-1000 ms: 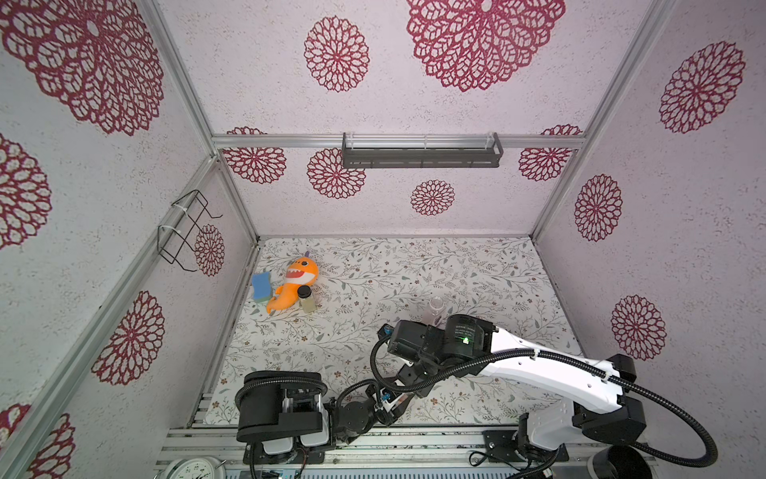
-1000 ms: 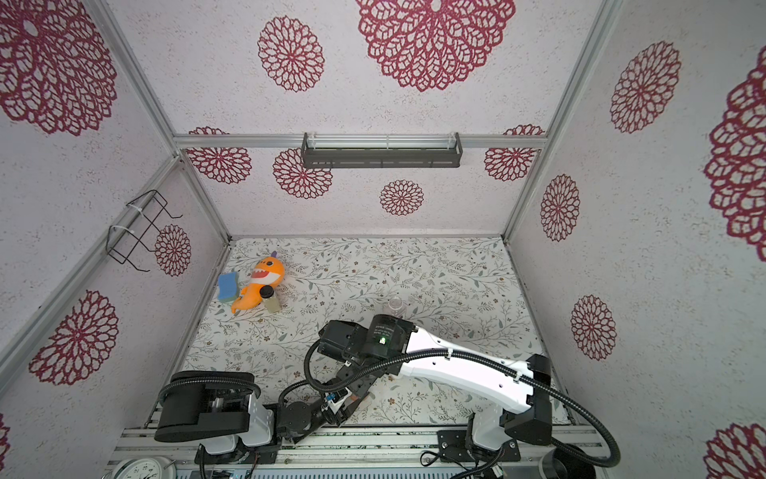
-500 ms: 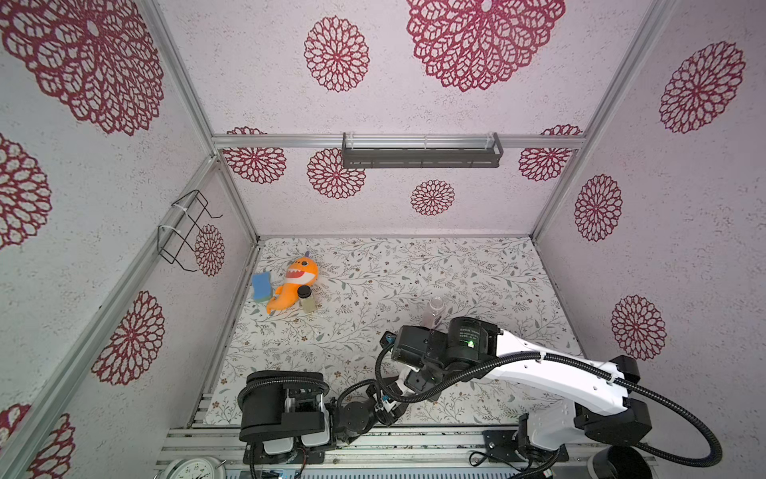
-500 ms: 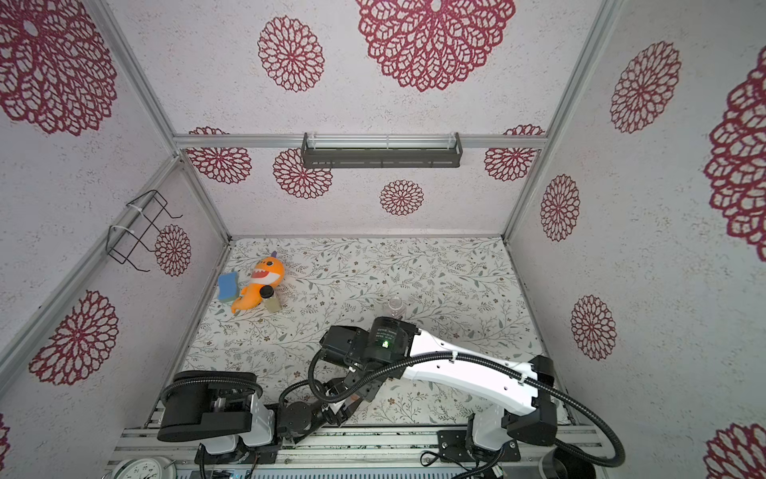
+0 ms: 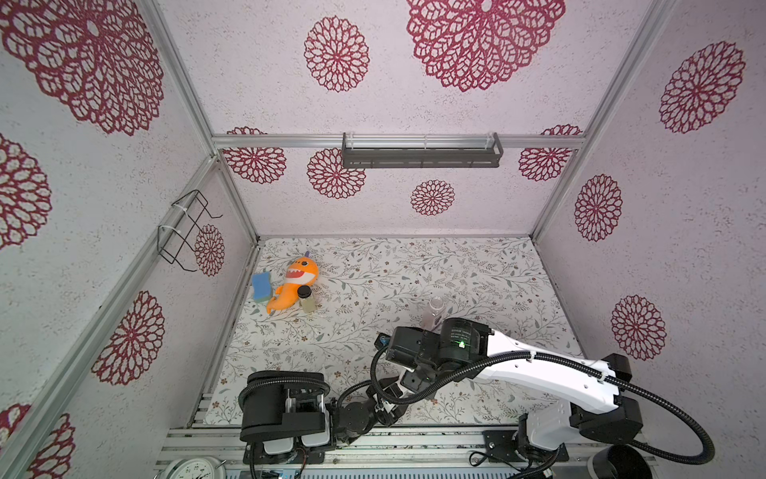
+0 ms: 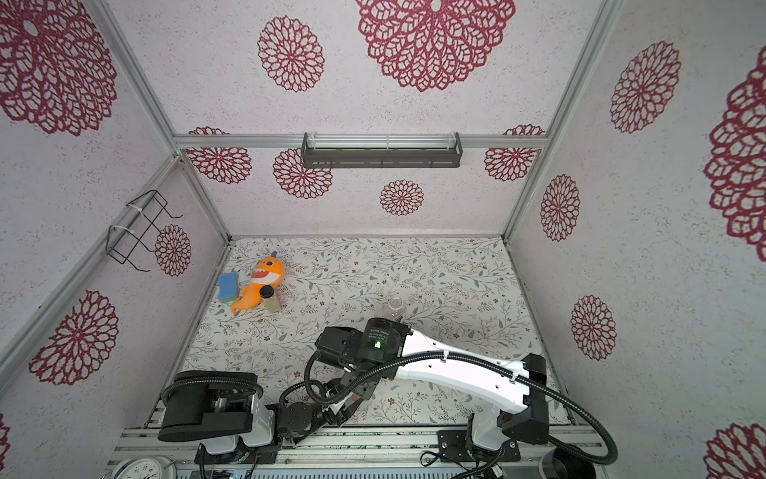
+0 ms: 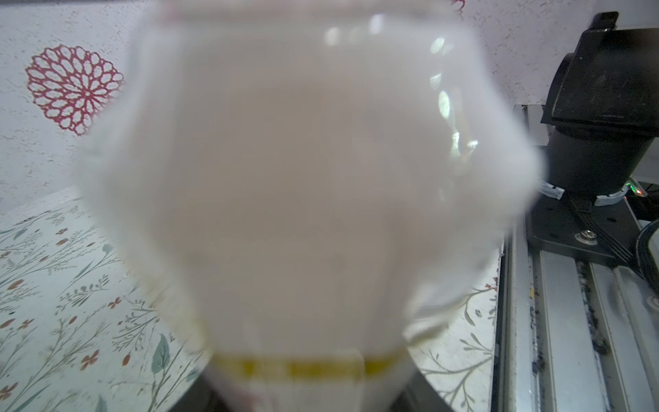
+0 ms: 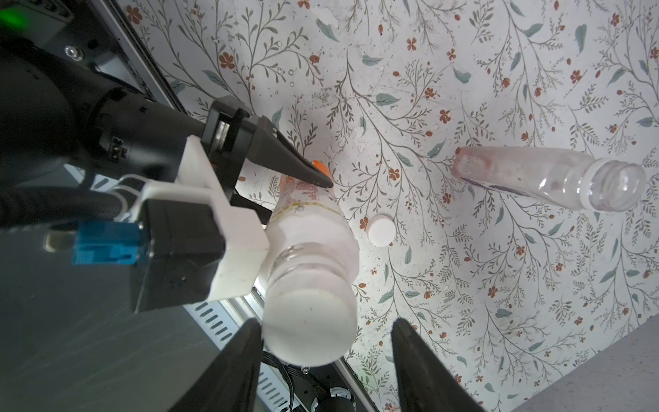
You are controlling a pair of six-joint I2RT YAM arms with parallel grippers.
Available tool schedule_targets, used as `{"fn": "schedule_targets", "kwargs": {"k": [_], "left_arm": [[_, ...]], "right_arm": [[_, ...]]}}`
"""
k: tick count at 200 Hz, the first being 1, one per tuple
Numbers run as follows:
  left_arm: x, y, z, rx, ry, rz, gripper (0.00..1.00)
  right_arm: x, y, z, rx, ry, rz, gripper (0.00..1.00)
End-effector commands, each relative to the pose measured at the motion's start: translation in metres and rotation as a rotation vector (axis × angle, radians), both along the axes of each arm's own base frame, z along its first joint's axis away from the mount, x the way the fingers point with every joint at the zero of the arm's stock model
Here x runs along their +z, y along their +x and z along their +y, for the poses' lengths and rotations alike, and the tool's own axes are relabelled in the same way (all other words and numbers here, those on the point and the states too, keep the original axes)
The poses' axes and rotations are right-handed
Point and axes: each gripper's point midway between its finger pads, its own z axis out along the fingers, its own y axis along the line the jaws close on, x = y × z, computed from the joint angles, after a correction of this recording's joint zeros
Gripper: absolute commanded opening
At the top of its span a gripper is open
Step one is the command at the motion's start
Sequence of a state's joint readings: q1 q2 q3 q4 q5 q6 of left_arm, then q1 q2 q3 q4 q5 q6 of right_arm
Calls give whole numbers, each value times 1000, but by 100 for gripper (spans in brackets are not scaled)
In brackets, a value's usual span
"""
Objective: Screw on the bottle caps
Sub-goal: Screw the bottle cap onto the plastic bottle.
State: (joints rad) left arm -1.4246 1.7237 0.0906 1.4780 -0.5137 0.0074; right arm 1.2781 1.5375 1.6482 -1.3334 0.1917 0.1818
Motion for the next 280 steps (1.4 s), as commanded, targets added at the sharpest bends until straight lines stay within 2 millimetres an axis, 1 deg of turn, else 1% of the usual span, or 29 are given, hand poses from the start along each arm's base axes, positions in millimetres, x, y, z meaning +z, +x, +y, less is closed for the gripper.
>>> {"fn": "schedule_targets", "kwargs": {"k": [1, 31, 80, 122, 148, 191, 207, 247, 280], "left_arm": [[9, -3, -4, -8, -37, -15, 54], [9, -3, -4, -8, -36, -17, 54], [9, -3, -4, -7, -35, -16, 54], [8, -3, -4, -7, -33, -17, 54], [9, -3, -4, -5, -34, -17, 54], [7, -3, -4, -1, -30, -15, 54], [7, -3, -4, -2, -31, -16, 54], [7, -2, -5, -2, -29, -19, 54], [7, -2, -5, 0, -30, -19, 54]], "right_arm": [[5, 4, 6, 18, 10, -28, 60], [8, 11, 8, 7, 21, -50, 59], [7, 19, 10, -15, 30, -47, 58], [6, 16, 14, -6, 38, -28, 58], [11, 12, 16, 4, 64, -8, 60], [20, 6, 2, 9, 83, -6, 61], [19, 0, -3, 23, 79, 2, 59], [13, 0, -13, 21, 45, -11, 58], [7, -4, -13, 32, 39, 5, 55]]}}
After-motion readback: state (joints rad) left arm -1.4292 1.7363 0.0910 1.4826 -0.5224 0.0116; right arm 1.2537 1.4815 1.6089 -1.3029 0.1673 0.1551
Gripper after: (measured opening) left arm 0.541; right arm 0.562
